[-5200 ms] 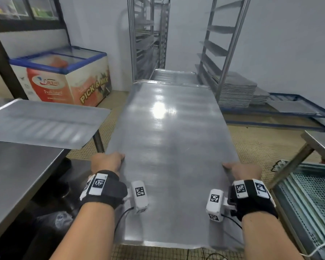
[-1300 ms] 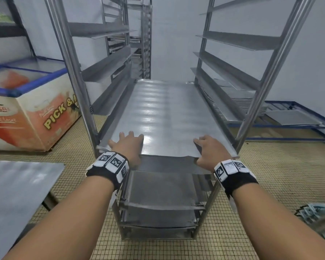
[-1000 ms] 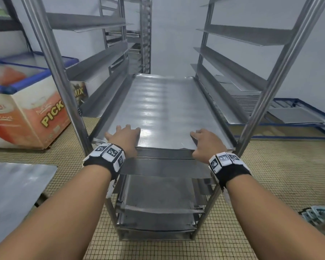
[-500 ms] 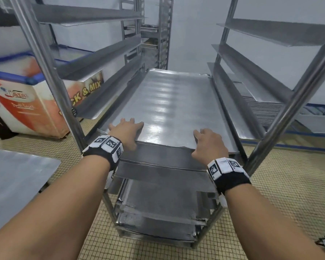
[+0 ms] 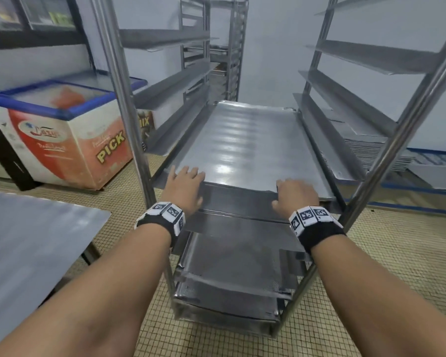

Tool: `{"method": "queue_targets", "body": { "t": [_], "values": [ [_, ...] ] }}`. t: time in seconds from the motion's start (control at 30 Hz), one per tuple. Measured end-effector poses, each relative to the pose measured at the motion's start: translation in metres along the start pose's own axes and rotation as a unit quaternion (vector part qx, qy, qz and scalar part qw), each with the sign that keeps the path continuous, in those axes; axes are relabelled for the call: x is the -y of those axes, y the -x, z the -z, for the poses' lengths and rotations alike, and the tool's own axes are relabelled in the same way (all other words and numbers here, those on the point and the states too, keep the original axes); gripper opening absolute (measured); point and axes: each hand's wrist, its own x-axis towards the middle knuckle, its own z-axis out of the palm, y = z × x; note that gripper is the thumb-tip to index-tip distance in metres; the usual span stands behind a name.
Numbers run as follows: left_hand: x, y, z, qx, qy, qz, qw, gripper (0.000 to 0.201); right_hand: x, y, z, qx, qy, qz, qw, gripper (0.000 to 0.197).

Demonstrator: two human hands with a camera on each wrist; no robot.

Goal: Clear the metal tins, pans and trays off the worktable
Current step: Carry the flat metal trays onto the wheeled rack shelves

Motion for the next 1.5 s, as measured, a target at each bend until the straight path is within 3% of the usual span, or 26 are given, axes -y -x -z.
{"method": "queue_targets", "body": {
  "t": [0.07,0.13,0.3,0.4,0.5,0.63,0.8,0.87,1.03,1.17,1.37,1.5],
  "values": [
    [0.012,0.02,0.0,0.005,0.051,-0.016,0.999,0.08,0.014,0.017,0.005,-0.017,-0.013,-0.008,1.0,0.027],
    [0.022,0.044,0.004,0.024,0.129,-0.013,0.991,0.083,0.032,0.033,0.009,-0.03,-0.02,-0.014,0.999,0.027],
    [0.064,0.107,0.016,0.065,0.153,0.078,0.983,0.052,0.093,0.063,0.017,-0.042,-0.056,-0.017,0.997,0.032],
    [0.106,0.14,0.006,0.136,0.13,0.162,0.969,0.052,0.146,0.072,0.018,0.008,-0.07,0.041,0.997,0.027],
    [0.148,0.174,-0.01,0.169,0.122,0.254,0.944,0.049,0.205,0.075,0.014,0.073,-0.07,0.142,0.985,0.027],
    [0.202,0.219,-0.03,0.176,0.128,0.359,0.908,0.039,0.287,0.067,0.001,0.119,-0.075,0.261,0.955,0.033],
    [0.252,0.272,-0.071,0.163,0.153,0.492,0.841,0.029,0.373,0.042,-0.023,0.149,-0.053,0.343,0.926,0.037],
    [0.263,0.288,-0.089,0.168,0.149,0.533,0.816,0.036,0.399,0.03,-0.035,0.156,-0.045,0.357,0.92,0.034],
    [0.273,0.313,-0.127,0.155,0.161,0.629,0.745,0.075,0.461,-0.009,-0.068,0.178,-0.007,0.406,0.896,0.03],
    [0.272,0.332,-0.155,0.146,0.239,0.644,0.712,0.091,0.497,-0.038,-0.092,0.192,-0.012,0.425,0.884,0.033],
    [0.263,0.341,-0.154,0.133,0.242,0.654,0.704,0.099,0.53,-0.065,-0.121,0.216,-0.029,0.413,0.884,0.073],
    [0.251,0.35,-0.154,0.122,0.23,0.7,0.665,0.115,0.541,-0.069,-0.131,0.248,-0.033,0.381,0.89,0.112]
  ]
}}
